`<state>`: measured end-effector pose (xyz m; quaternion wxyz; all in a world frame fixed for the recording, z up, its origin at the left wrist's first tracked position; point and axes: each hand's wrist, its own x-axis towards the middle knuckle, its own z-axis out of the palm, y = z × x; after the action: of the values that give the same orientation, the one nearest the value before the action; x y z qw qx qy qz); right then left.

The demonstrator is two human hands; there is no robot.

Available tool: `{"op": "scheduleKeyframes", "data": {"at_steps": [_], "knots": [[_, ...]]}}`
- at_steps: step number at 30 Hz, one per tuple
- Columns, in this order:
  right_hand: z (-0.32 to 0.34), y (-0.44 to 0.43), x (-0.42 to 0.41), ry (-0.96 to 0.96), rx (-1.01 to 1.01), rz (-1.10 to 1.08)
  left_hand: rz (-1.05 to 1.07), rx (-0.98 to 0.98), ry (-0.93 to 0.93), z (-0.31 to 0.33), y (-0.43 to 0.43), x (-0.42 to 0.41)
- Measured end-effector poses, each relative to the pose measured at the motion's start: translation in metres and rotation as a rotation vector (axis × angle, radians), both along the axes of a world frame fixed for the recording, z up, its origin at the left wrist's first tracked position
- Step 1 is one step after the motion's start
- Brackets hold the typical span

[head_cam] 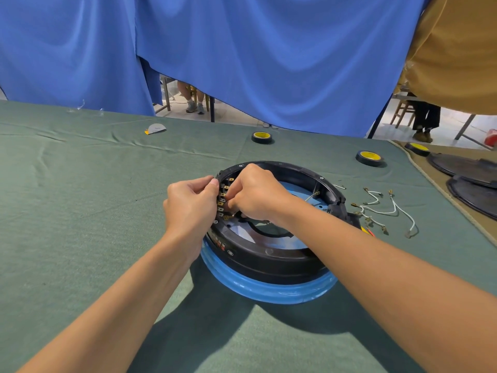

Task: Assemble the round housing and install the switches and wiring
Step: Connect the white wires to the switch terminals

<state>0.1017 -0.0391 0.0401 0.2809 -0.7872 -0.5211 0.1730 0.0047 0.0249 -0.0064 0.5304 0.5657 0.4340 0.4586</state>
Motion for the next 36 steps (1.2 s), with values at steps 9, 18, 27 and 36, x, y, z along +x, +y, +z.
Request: {"op": "scheduleKeyframes", "data": {"at_steps": [9, 18, 27, 36], "knots": [[0.013, -0.01, 0.018, 0.121, 0.099, -0.175, -0.016, 0.059, 0.054, 0.005, 0.003, -0.005], [0.008, 0.009, 0.008, 0.165, -0.01, -0.271, -0.023, 0.081, 0.054, 0.004, 0.005, -0.006], [0.004, 0.008, 0.004, 0.06, -0.009, -0.181, -0.024, 0.089, 0.058, 0.003, 0.007, -0.005], [0.013, 0.01, 0.007, 0.058, -0.051, -0.216, -0.041, 0.089, 0.066, 0.003, 0.007, -0.006]]}}
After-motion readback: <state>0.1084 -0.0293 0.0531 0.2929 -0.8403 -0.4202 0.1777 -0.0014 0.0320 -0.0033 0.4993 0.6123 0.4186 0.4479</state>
